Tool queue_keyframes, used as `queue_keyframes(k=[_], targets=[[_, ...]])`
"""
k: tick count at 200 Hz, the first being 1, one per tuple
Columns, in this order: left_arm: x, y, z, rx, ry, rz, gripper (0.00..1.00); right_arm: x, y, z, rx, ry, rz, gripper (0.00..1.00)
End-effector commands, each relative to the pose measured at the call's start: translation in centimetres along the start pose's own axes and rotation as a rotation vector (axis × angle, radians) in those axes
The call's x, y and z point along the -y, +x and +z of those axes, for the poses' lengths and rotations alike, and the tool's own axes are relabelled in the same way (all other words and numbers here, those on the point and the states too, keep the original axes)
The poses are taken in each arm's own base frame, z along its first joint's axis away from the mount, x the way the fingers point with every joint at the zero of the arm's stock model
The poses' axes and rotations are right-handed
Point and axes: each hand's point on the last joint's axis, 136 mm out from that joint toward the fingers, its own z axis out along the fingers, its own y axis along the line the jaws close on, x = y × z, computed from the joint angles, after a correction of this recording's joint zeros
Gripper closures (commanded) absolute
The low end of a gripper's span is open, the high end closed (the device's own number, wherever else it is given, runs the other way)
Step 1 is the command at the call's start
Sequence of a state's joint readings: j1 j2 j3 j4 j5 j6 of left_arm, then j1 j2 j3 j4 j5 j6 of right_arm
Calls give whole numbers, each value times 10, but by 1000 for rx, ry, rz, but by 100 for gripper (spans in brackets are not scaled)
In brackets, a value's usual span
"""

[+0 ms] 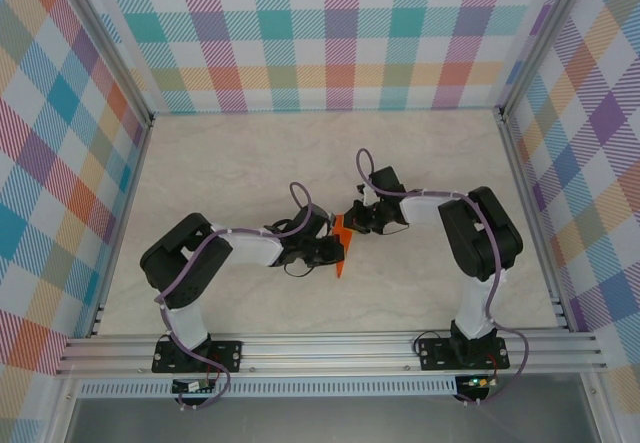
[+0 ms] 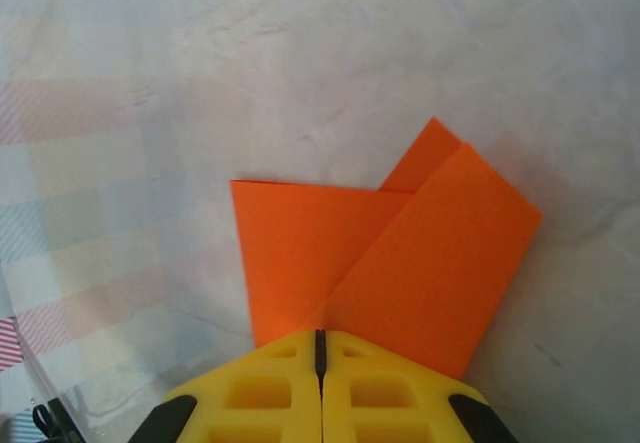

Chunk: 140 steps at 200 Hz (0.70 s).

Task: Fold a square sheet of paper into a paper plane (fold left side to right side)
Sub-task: Fold the wing for the fifth time at the center of the table.

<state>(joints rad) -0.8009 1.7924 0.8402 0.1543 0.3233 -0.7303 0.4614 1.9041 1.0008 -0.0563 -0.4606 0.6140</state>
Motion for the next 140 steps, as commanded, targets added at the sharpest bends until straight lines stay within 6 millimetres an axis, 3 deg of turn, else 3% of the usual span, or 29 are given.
queue_keyframes(k=[1,53,97,140], targets=[[-5,13,-10,-39,-41,23,95,10,6,6,-30,49,8,94],[41,0,-30,-18,89,96,90,27,16,8,-53,118,17,94],[62,14,-24,-86,137,144,91,25,14,8,-51,119,15,94],[40,21,-13,-90,33,134,93,27,14,8,-54,129,11,94]])
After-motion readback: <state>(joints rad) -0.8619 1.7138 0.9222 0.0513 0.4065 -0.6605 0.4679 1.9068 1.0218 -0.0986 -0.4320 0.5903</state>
